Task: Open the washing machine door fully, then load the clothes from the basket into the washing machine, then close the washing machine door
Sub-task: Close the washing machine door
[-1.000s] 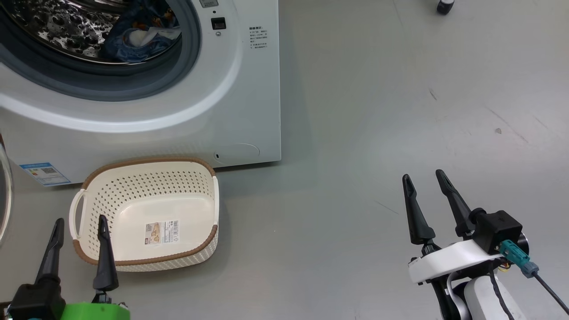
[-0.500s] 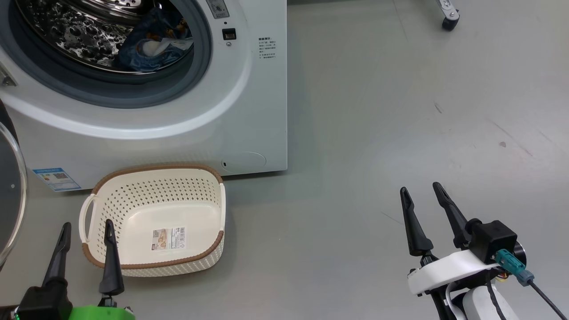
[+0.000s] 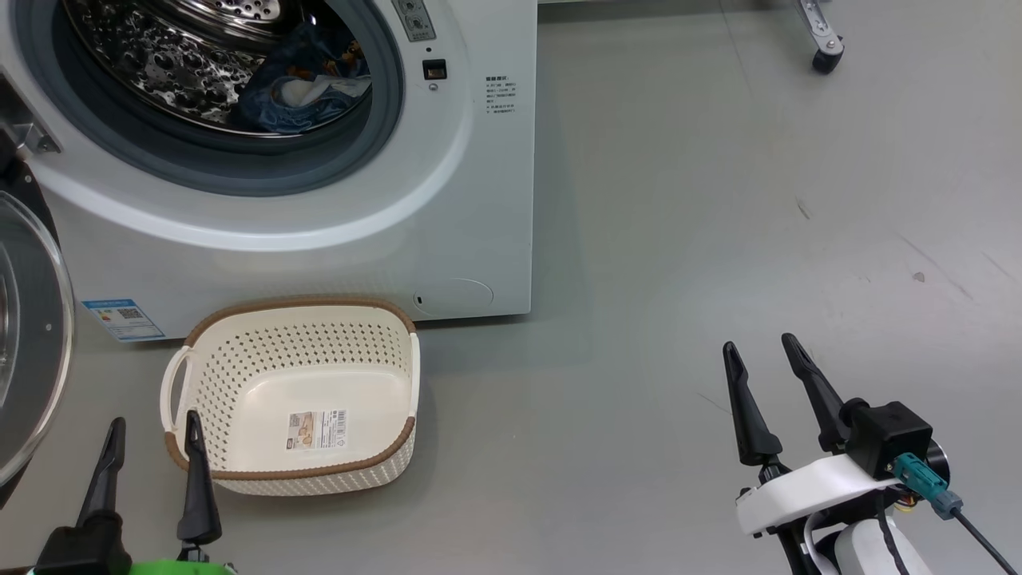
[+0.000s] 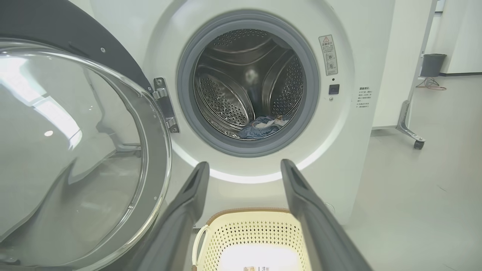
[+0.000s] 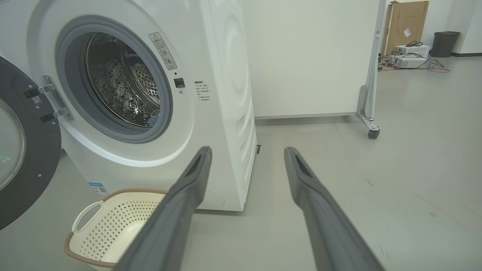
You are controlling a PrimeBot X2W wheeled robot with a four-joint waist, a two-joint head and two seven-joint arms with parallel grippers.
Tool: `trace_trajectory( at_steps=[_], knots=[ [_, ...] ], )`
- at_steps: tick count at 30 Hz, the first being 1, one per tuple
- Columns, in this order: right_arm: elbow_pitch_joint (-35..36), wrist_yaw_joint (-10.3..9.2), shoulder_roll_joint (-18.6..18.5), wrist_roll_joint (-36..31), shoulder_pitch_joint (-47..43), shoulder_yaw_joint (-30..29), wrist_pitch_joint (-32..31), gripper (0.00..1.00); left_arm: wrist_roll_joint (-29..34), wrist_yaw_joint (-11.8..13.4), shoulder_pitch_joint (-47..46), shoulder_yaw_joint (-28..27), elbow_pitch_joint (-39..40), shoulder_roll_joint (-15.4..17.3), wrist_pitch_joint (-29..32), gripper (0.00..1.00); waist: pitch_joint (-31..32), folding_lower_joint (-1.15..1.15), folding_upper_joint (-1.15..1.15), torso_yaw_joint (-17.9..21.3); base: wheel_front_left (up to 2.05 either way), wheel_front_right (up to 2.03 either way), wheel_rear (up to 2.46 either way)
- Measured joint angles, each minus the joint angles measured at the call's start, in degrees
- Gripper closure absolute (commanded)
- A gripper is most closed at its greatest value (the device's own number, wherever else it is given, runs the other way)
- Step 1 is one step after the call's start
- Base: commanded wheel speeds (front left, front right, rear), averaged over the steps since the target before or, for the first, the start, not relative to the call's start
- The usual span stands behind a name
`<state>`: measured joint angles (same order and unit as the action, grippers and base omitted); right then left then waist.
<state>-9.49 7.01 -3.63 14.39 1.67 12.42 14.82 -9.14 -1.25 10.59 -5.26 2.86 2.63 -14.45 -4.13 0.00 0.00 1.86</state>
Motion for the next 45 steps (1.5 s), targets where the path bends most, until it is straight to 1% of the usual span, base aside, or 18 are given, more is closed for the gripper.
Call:
trace_trajectory(
  at_steps=[8, 10, 18, 25, 26, 31, 45],
  knots=[
    [0.0, 0.0, 0.0, 0.0, -0.1, 0.5, 0.0, 0.0, -0.1, 0.8, 0.3, -0.4, 0.0, 0.0, 0.0, 0.0, 0.0, 0.0, 0.0, -0.7, 0.0, 0.0, 0.0],
    [0.2, 0.01, 0.0, 0.0, -0.2, -0.2, 0.0, 0.0, -0.1, 1.1, 0.3, -0.3, 0.0, 0.0, 0.0, 0.0, 0.0, 0.0, 0.0, -1.0, 0.0, 0.0, 0.0],
    [0.7, 0.0, -0.2, -0.1, -1.0, -1.1, 0.0, 0.0, -1.4, 2.8, 0.2, -0.2, -0.4, 0.0, 0.0, 0.0, -0.5, 0.0, 0.0, -3.7, 0.0, 0.0, 0.0],
    [0.9, 0.0, -0.4, -0.1, -1.0, -1.3, 0.0, 0.0, -2.2, 3.4, 0.2, -0.2, -0.4, 0.0, 0.0, 0.0, -0.5, 0.0, 0.0, -7.7, 0.0, 0.0, 0.0],
    [1.0, 0.0, -0.4, -0.1, -1.0, -1.3, 0.0, 0.0, -2.5, 3.8, 0.2, -0.1, -0.4, 0.0, 0.0, 0.0, -0.5, 0.0, 0.0, -8.4, 0.0, 0.0, 0.0],
    [1.1, 0.0, -0.4, -0.1, -1.1, -1.3, 0.0, 0.0, -2.6, 4.3, 0.2, -0.1, -0.4, 0.0, 0.0, 0.0, -0.5, 0.0, 0.0, -11.9, 0.0, 0.0, 0.0],
    [1.1, 0.0, -0.6, -0.4, -1.2, -1.1, 0.0, 0.0, -3.6, 5.3, 0.2, -0.3, -0.6, 0.0, 0.0, 0.0, -0.2, 0.0, 0.0, -21.5, 0.0, 0.0, 0.0]
  ],
)
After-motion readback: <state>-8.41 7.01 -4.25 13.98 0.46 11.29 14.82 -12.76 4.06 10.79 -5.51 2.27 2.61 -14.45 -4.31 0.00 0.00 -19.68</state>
